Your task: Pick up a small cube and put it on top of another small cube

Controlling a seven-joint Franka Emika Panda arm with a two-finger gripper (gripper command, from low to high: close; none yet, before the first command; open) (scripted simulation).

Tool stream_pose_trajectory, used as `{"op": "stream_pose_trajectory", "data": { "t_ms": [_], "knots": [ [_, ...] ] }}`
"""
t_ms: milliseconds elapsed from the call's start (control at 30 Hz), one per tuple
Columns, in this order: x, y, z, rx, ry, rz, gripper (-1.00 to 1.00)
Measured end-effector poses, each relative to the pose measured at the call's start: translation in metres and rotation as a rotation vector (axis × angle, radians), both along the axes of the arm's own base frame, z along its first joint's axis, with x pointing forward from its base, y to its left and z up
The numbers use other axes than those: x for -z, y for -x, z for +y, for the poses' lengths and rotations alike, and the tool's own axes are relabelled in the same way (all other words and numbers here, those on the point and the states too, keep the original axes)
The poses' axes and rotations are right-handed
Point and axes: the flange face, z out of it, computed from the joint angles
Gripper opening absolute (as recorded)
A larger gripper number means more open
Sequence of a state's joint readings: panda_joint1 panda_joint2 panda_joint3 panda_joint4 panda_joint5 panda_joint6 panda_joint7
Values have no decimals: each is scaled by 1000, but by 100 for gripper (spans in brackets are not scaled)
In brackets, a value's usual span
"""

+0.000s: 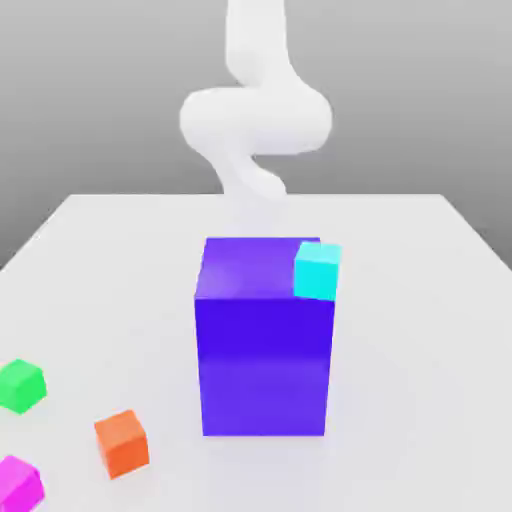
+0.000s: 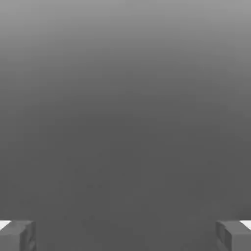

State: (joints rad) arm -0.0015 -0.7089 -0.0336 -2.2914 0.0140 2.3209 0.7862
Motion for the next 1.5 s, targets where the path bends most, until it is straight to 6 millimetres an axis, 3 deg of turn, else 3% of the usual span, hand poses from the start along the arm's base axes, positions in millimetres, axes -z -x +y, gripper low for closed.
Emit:
{"op": "stream_pose_trajectory", "data": {
  "t_ms": [267, 533, 667, 800, 1033, 1167, 1200, 1400, 1500],
  "knots": [
    [104, -86, -63, 75, -78, 193, 0],
    [228, -134, -132, 178, -134, 375, 0],
    [295, -140, -173, 249, -154, 463, 0],
    [363, -139, -203, 301, -161, 553, 0],
    [479, -109, -258, 409, -157, 708, 0],
    [541, -104, -265, 422, -154, 727, 0],
    [551, -103, -265, 423, -154, 728, -100],
    [557, -103, -265, 423, -155, 728, -100],
    [528, -104, -266, 422, -154, 728, -100]
  ]
}}
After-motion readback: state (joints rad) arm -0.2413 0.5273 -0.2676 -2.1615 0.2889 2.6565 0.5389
